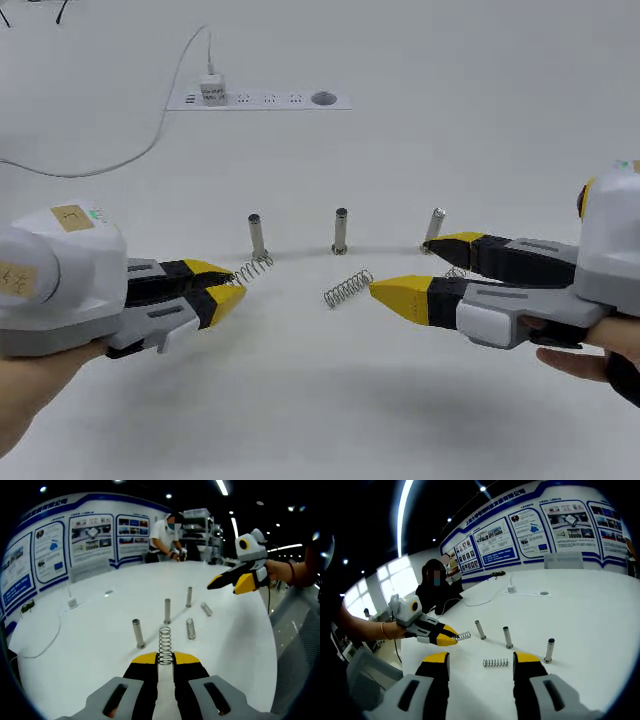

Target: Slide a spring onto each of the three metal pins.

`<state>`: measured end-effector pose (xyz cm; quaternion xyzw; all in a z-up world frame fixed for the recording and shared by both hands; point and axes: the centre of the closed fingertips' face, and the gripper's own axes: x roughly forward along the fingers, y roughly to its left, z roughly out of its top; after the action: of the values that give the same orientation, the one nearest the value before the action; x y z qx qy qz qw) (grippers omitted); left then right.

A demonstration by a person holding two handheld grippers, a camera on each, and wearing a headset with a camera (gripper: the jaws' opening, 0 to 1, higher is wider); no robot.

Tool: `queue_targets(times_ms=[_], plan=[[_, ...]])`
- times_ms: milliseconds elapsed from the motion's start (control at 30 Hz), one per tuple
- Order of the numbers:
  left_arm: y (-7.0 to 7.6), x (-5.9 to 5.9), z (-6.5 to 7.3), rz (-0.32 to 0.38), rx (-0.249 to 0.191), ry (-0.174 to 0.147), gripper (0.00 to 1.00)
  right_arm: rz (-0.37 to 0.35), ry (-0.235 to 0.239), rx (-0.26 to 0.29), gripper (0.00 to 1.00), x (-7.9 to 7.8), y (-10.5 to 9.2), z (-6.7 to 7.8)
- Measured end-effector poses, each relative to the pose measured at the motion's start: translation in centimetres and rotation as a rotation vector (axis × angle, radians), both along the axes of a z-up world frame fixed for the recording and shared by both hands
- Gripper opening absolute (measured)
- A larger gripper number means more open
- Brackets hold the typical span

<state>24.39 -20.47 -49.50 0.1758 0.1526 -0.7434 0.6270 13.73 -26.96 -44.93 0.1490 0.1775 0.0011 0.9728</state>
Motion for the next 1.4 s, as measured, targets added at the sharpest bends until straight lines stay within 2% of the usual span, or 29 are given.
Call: queue_targets(times_ms=[33,200,267,367,533,633,767,900,1133,1400], plan=[[0.0,-0.3,0.5,0.004,-0.018,0.016,0.1,0.001,-0.009,0.015,0.51,0.2,0.2,0.2],[-0.2,-1.4,2.2,0.014,-0.084,0.054,0.1,0.003,-0.044,0.063,0.49,1.1,0.8,0.9],[-0.2,-1.8,2.8,0.014,-0.1,0.064,0.1,0.007,-0.053,0.082,0.49,1.4,1.1,1.0],[-0.2,-2.4,3.8,0.006,-0.129,0.087,0.1,0.007,-0.09,0.13,0.48,2.0,1.7,1.7],[-0.1,-3.4,5.7,-0.004,-0.181,0.101,0.1,0.005,-0.168,0.207,0.45,3.3,2.4,3.4],[0.0,-4.0,6.4,-0.012,-0.204,0.107,0.1,0.008,-0.199,0.257,0.43,4.0,2.8,4.2],[0.1,-4.6,6.9,-0.028,-0.235,0.092,0.1,0.017,-0.216,0.312,0.39,4.6,3.3,4.5],[0.2,-4.9,7.2,-0.028,-0.263,0.11,0.1,0.014,-0.212,0.348,0.33,5.1,3.9,4.1],[0.3,-5.4,7.7,-0.037,-0.287,0.121,0.1,0.018,-0.239,0.464,0.26,5.6,4.7,4.4],[0.4,-5.6,7.9,-0.042,-0.298,0.129,0.1,0.034,-0.24,0.505,0.14,5.8,5.2,4.4]])
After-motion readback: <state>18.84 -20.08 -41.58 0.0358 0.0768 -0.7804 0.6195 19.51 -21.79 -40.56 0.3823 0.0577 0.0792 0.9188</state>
